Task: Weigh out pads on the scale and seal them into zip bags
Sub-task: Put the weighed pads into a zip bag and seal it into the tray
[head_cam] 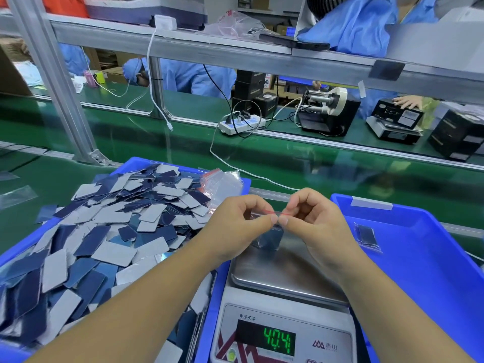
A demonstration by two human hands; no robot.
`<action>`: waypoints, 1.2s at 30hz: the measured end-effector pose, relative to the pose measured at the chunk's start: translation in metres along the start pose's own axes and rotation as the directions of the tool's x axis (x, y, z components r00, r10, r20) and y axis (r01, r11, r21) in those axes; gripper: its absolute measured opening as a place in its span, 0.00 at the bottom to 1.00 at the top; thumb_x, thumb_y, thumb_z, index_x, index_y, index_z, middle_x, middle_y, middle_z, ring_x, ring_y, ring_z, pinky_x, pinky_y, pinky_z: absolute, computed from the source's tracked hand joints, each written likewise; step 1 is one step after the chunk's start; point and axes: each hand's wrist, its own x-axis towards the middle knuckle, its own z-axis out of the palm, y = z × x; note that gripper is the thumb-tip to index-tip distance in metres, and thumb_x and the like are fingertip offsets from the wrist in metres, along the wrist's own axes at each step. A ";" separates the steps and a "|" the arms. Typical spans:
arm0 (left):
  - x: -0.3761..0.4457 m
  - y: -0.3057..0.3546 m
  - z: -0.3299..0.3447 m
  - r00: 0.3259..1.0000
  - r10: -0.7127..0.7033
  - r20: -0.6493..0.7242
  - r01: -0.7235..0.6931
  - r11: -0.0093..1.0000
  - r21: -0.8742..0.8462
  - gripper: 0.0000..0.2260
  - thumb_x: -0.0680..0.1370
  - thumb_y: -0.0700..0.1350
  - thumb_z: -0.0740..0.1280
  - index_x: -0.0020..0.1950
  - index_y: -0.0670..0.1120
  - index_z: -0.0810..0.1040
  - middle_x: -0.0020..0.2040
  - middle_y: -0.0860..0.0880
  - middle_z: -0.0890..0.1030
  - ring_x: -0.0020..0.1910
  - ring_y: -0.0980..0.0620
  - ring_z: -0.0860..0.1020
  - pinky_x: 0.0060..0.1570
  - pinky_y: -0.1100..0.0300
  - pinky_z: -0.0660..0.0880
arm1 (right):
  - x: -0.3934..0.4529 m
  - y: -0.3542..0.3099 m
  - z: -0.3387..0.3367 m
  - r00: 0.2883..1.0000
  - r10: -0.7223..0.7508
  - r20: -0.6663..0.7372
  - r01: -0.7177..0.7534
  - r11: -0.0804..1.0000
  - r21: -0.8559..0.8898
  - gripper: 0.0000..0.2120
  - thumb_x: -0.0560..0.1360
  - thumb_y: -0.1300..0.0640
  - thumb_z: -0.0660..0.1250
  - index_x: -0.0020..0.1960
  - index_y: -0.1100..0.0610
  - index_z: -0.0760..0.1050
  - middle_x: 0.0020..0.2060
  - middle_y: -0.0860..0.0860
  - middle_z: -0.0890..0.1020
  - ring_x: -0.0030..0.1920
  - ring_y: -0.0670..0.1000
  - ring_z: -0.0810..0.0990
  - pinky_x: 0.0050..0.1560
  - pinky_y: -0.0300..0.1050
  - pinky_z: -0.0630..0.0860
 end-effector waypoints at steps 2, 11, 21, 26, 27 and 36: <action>0.000 0.000 -0.001 1.000 0.005 0.000 -0.005 1.000 0.009 0.01 0.71 0.47 0.71 0.39 0.51 0.82 0.35 0.56 0.81 0.33 0.59 0.76 0.37 0.64 0.73 | -0.001 -0.003 -0.001 1.000 -0.022 0.019 0.023 0.999 -0.041 0.13 0.66 0.66 0.72 0.37 0.48 0.76 0.32 0.47 0.79 0.35 0.46 0.77 0.39 0.37 0.76; 0.002 0.008 -0.023 0.998 -0.020 0.060 0.016 0.997 0.070 0.06 0.71 0.42 0.78 0.37 0.53 0.86 0.37 0.51 0.85 0.38 0.58 0.81 0.43 0.68 0.76 | -0.002 -0.016 -0.018 0.996 -0.053 0.073 0.063 0.988 -0.142 0.18 0.66 0.66 0.73 0.33 0.45 0.71 0.32 0.48 0.82 0.33 0.47 0.76 0.36 0.38 0.74; 0.004 0.023 -0.021 0.997 0.052 -0.063 -0.037 0.973 0.228 0.03 0.75 0.48 0.75 0.46 0.57 0.85 0.40 0.59 0.85 0.39 0.61 0.79 0.38 0.71 0.74 | -0.012 -0.029 -0.032 0.983 -0.180 0.022 0.164 0.829 -0.536 0.14 0.70 0.67 0.74 0.36 0.49 0.75 0.35 0.53 0.83 0.34 0.53 0.78 0.37 0.48 0.75; -0.008 0.035 -0.045 0.985 0.114 -0.131 -0.075 0.960 0.272 0.09 0.73 0.55 0.70 0.43 0.51 0.85 0.28 0.54 0.76 0.28 0.57 0.71 0.32 0.65 0.69 | -0.047 -0.018 -0.035 0.973 -0.028 0.229 0.193 0.643 -0.741 0.09 0.68 0.66 0.74 0.38 0.54 0.78 0.31 0.44 0.79 0.31 0.42 0.74 0.34 0.29 0.68; -0.011 0.034 -0.049 0.979 0.130 -0.155 -0.081 0.954 0.287 0.10 0.74 0.56 0.68 0.42 0.52 0.85 0.26 0.54 0.72 0.27 0.55 0.67 0.31 0.62 0.68 | -0.051 -0.017 -0.037 0.975 -0.028 0.220 0.186 0.646 -0.741 0.09 0.69 0.65 0.75 0.37 0.54 0.78 0.31 0.44 0.79 0.31 0.43 0.74 0.34 0.30 0.68; -0.028 0.001 -0.047 0.969 0.156 -0.192 -0.027 0.838 0.545 0.16 0.81 0.50 0.65 0.36 0.46 0.80 0.22 0.55 0.64 0.24 0.56 0.62 0.28 0.61 0.62 | -0.052 -0.002 -0.045 0.998 -0.060 -0.015 0.031 0.692 -0.721 0.11 0.73 0.62 0.73 0.36 0.51 0.76 0.30 0.45 0.80 0.30 0.43 0.76 0.33 0.33 0.72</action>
